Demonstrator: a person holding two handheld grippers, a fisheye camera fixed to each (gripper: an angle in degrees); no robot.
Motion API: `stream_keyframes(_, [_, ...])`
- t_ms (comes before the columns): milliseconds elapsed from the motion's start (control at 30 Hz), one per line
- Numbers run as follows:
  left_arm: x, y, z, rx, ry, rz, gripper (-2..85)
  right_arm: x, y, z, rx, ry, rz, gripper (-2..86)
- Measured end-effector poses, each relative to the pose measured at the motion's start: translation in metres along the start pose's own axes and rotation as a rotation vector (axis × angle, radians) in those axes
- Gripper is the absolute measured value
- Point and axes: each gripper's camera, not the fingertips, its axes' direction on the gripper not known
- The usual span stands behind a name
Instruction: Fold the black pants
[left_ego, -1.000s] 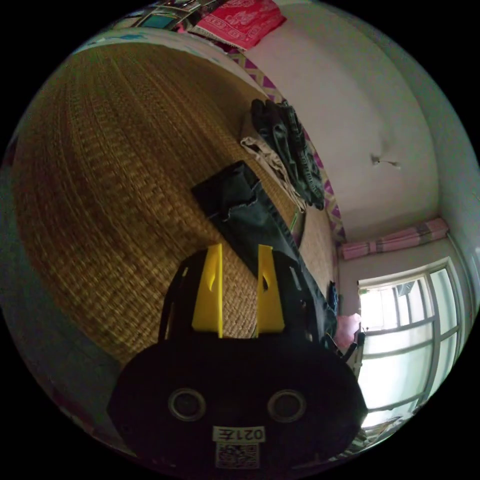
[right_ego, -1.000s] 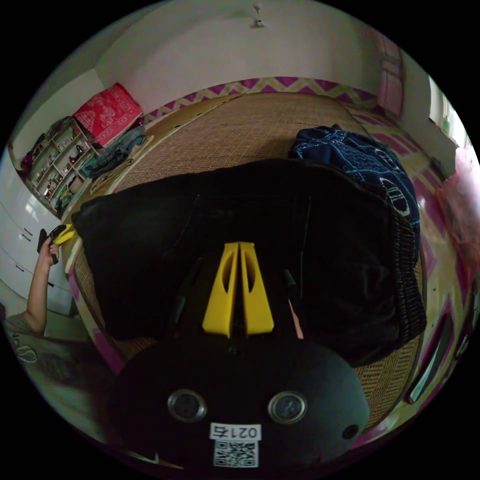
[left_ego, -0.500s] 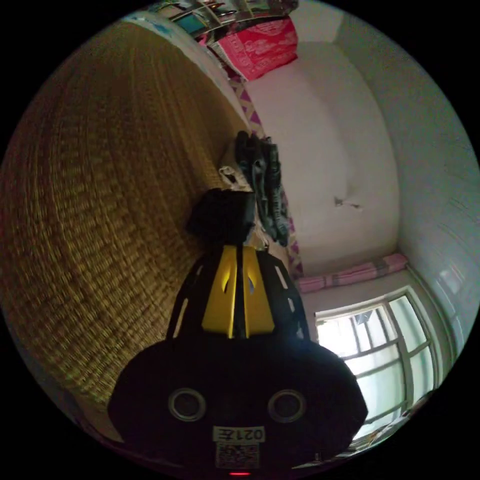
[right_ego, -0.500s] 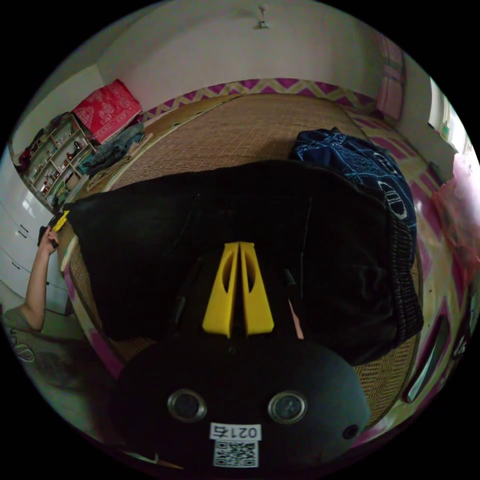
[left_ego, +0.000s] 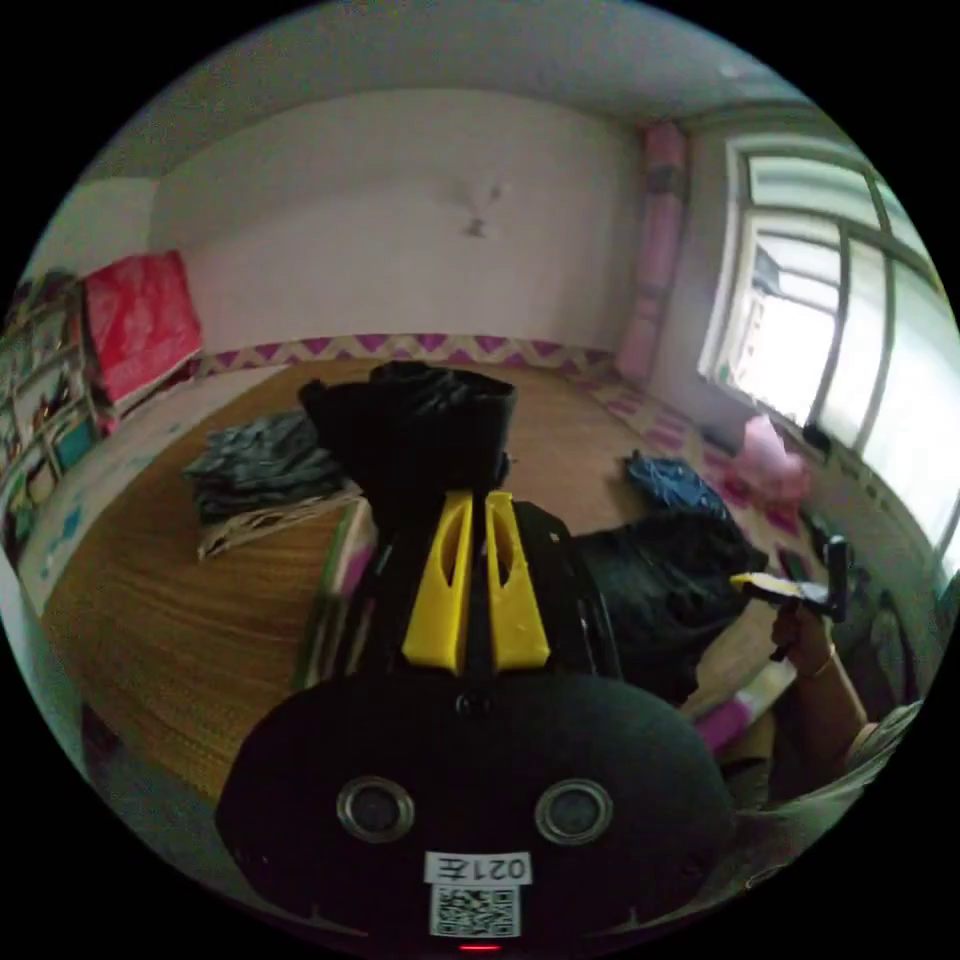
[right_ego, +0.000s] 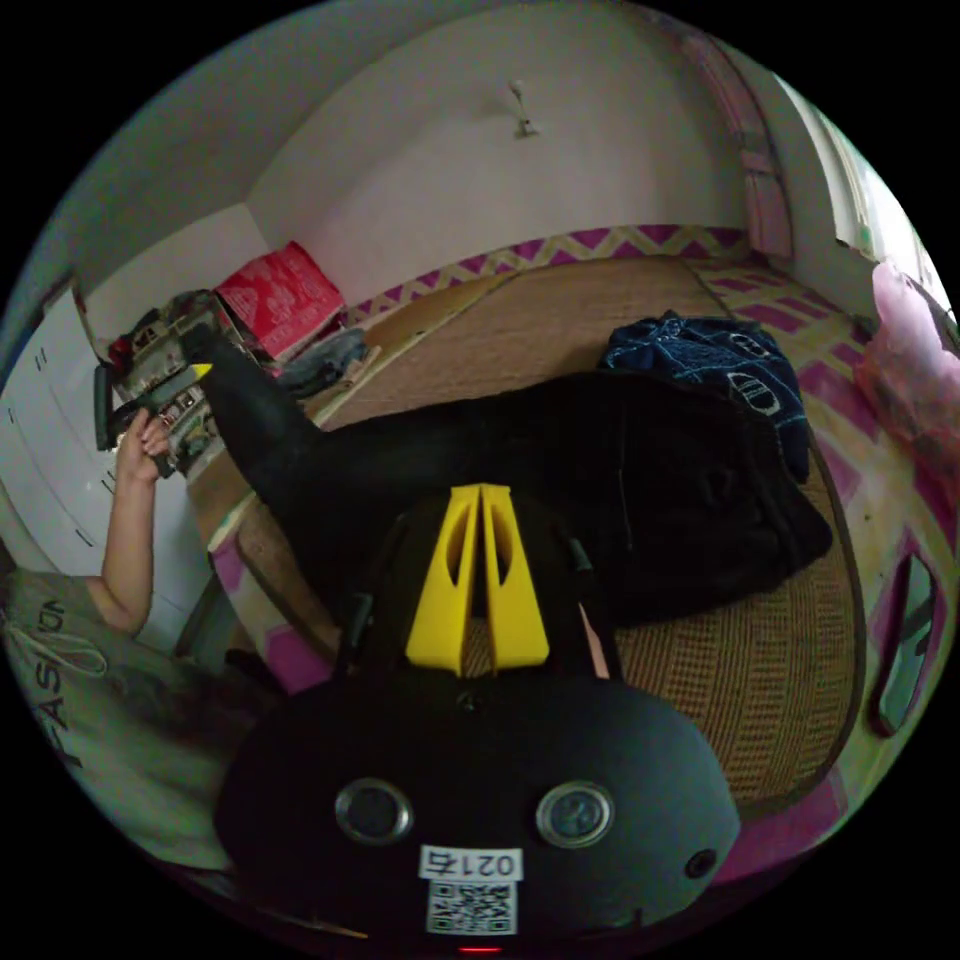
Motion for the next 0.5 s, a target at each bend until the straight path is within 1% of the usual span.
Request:
stream_keyframes(33, [0.047, 0.015, 0.035, -0.047, 0.015, 0.064, -0.9, 0.002, 0.01, -0.013, 0.016, -0.01, 0.009, -0.6])
stream_keyframes(67, [0.068, 0.024, 0.054, -0.073, 0.024, 0.093, -0.9, 0.003, 0.015, -0.019, 0.021, -0.015, 0.014, -0.6])
stream_keyframes(133, [0.143, 0.072, 0.139, -0.245, 0.056, 0.195, -0.9, 0.01, 0.034, -0.04, 0.036, -0.021, 0.04, -0.6])
stream_keyframes(167, [0.157, 0.086, 0.16, -0.297, 0.057, 0.215, -0.9, 0.012, 0.039, -0.045, 0.039, -0.021, 0.046, -0.6])
stream_keyframes(200, [0.181, 0.114, 0.195, -0.393, 0.034, 0.253, -0.9, 0.017, 0.047, -0.054, 0.041, -0.023, 0.06, -0.6])
stream_keyframes(233, [0.193, 0.134, 0.21, -0.406, 0.021, 0.254, -0.9, 0.023, 0.055, -0.061, 0.041, -0.03, 0.077, -0.6])
stream_keyframes(333, [0.222, 0.148, 0.194, -0.281, -0.051, 0.286, -0.8, 0.042, 0.069, -0.08, 0.055, -0.07, 0.127, -0.5])
stream_keyframes(400, [0.239, 0.154, 0.189, -0.236, -0.043, 0.304, -0.7, 0.054, 0.074, -0.09, 0.081, -0.087, 0.162, -0.3])
stream_keyframes(467, [0.258, 0.17, 0.209, -0.295, -0.003, 0.35, -0.2, 0.065, 0.076, -0.096, 0.107, -0.08, 0.184, 0.1])
stream_keyframes(500, [0.269, 0.187, 0.235, -0.399, -0.015, 0.385, 0.6, 0.072, 0.075, -0.098, 0.115, -0.058, 0.205, 0.7])
